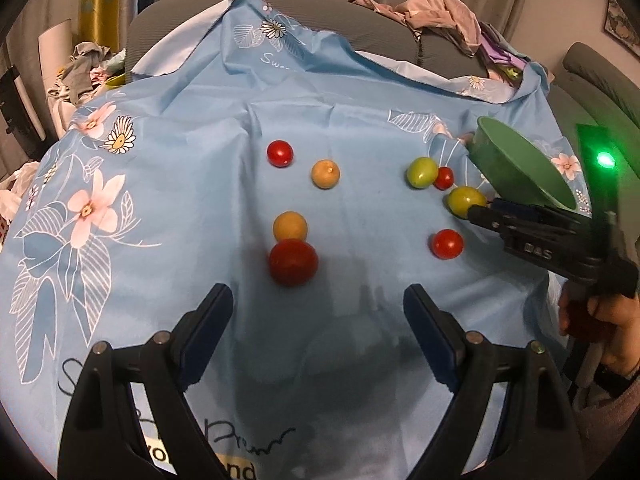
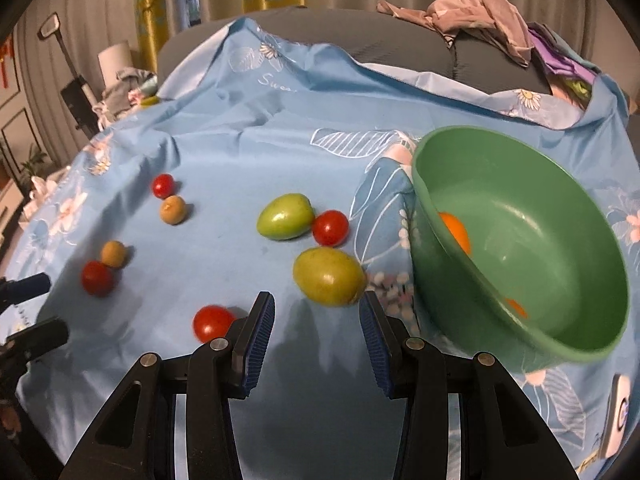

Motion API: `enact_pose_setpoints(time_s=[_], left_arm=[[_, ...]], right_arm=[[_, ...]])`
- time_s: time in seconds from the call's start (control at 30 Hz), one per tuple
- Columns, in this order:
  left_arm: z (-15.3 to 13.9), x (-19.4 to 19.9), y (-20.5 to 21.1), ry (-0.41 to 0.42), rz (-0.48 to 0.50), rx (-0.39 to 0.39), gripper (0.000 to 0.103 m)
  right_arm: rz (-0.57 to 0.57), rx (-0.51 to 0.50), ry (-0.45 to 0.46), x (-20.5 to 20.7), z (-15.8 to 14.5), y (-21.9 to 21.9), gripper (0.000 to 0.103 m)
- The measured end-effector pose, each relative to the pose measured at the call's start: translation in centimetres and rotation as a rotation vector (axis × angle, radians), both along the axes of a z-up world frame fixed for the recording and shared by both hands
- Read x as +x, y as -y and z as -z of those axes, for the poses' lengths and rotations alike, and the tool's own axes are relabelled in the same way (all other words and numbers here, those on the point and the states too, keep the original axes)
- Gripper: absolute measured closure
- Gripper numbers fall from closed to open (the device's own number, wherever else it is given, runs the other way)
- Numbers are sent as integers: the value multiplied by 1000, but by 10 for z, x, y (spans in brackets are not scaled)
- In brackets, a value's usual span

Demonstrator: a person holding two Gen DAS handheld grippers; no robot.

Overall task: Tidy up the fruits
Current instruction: 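Grasp the yellow-green pear-like fruit with the right tool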

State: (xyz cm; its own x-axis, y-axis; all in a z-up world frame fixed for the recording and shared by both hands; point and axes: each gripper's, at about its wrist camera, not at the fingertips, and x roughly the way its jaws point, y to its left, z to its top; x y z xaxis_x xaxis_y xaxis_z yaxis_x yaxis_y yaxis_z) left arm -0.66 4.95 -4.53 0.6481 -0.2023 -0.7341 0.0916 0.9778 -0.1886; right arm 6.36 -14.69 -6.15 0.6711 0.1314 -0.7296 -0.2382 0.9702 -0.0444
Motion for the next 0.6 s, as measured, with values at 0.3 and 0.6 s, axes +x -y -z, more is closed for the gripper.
enact_pose_setpoints(time_s=[0.3, 0.6], left_arm=[[2, 9, -7, -6, 7, -23, 16], [4, 14, -9, -14, 13, -32, 16]], right_arm=[[60, -31, -66, 29, 4, -6, 58], [50, -4, -105, 43, 8, -10, 59]])
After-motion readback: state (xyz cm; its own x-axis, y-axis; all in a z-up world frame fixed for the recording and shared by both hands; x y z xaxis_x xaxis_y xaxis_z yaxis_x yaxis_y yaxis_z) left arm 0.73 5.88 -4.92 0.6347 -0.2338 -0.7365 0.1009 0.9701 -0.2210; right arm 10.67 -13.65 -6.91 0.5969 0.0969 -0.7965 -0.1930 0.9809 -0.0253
